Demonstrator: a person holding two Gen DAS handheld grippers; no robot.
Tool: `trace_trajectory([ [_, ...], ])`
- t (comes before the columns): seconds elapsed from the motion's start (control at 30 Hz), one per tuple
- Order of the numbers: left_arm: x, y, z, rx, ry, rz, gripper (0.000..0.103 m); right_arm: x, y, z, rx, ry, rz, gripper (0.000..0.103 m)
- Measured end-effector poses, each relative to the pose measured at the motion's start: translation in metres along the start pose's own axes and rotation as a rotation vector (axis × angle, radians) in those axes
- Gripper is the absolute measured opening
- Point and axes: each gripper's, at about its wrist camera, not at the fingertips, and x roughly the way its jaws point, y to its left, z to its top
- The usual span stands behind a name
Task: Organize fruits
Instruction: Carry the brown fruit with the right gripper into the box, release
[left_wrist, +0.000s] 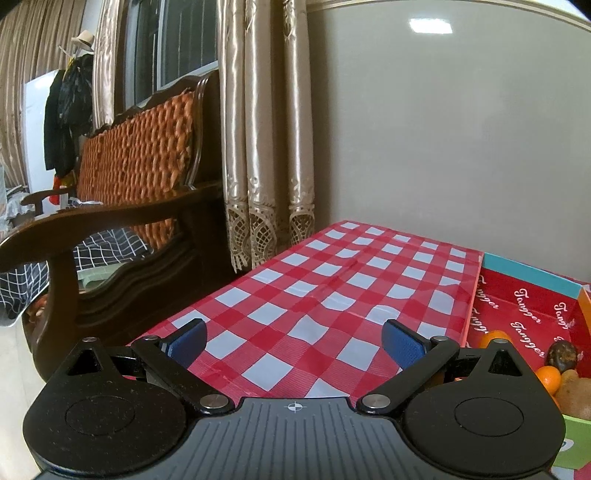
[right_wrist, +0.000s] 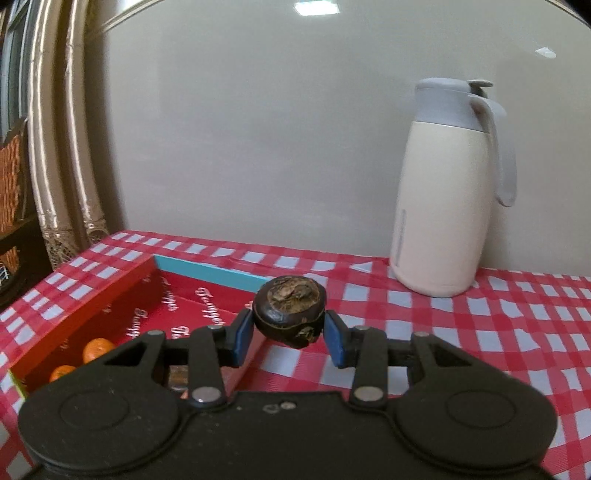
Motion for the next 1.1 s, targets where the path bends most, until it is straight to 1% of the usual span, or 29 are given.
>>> trace_trajectory([
  [0.37,0.0,0.008,0.0,0.006,0.003,0.007,0.1,0.005,0.047,-0.005,-0.042,0.016,0.094,0.04],
  [0.57,0.001,0.012,-0.001,0.014,0.004,0.008,0.1,0.012,0.072,-0.007,-0.073,0.043,0.139,0.04],
  [0.73,0.0,0.014,-0.001,0.016,0.007,0.007,0.1,0.015,0.087,-0.01,-0.09,0.058,0.164,0.04],
  [0.9,0.0,0.014,-0.003,0.026,0.009,0.007,0.1,0.023,0.1,-0.016,-0.108,0.103,0.173,0.042],
  [0.93,0.001,0.014,-0.003,0.027,0.01,0.007,0.1,0.022,0.102,-0.016,-0.114,0.094,0.164,0.047],
  [0.97,0.0,0.015,-0.003,0.027,0.01,0.008,0.1,0.019,0.102,-0.015,-0.117,0.077,0.152,0.066],
  [1.0,0.001,0.015,-0.003,0.026,0.01,0.01,0.1,0.014,0.102,-0.014,-0.117,0.049,0.142,0.077],
  [1.03,0.001,0.015,-0.003,0.024,0.01,0.009,0.1,0.008,0.1,-0.012,-0.114,0.015,0.131,0.091],
  [1.1,0.0,0.015,-0.002,0.021,0.008,0.006,0.1,-0.001,0.094,-0.007,-0.102,-0.027,0.121,0.093],
])
